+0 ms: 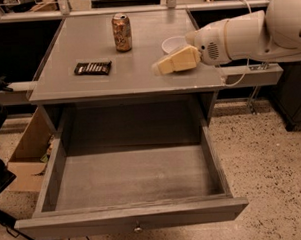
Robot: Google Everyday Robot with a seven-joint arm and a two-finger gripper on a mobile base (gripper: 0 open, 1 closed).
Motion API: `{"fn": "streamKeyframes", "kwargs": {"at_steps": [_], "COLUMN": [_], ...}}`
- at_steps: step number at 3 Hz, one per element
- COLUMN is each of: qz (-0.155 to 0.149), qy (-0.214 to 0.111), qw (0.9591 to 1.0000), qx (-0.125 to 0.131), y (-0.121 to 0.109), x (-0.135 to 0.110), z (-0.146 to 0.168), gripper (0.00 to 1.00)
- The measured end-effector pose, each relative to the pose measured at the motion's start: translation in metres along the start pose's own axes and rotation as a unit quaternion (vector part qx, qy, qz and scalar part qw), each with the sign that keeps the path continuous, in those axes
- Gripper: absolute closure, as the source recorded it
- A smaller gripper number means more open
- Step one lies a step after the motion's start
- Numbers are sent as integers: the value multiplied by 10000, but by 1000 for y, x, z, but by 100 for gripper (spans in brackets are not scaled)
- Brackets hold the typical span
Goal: Place orange can into top drawer
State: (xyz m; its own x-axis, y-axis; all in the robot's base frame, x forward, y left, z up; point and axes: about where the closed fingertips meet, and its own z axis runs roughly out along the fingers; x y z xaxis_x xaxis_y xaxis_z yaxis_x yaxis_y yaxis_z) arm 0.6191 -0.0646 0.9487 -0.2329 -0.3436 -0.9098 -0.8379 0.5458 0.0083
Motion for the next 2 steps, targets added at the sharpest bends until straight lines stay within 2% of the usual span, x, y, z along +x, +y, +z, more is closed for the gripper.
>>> {"fn": "streamKeyframes", "kwargs": {"at_steps": [1,2], "qz": [23,-21], "qy": [-92,-152], "qw": [9999,9998], "qx": [95,91], "y": [-5,-5], "x": [-5,-6], "z": [3,22], "gripper": [0,0]}}
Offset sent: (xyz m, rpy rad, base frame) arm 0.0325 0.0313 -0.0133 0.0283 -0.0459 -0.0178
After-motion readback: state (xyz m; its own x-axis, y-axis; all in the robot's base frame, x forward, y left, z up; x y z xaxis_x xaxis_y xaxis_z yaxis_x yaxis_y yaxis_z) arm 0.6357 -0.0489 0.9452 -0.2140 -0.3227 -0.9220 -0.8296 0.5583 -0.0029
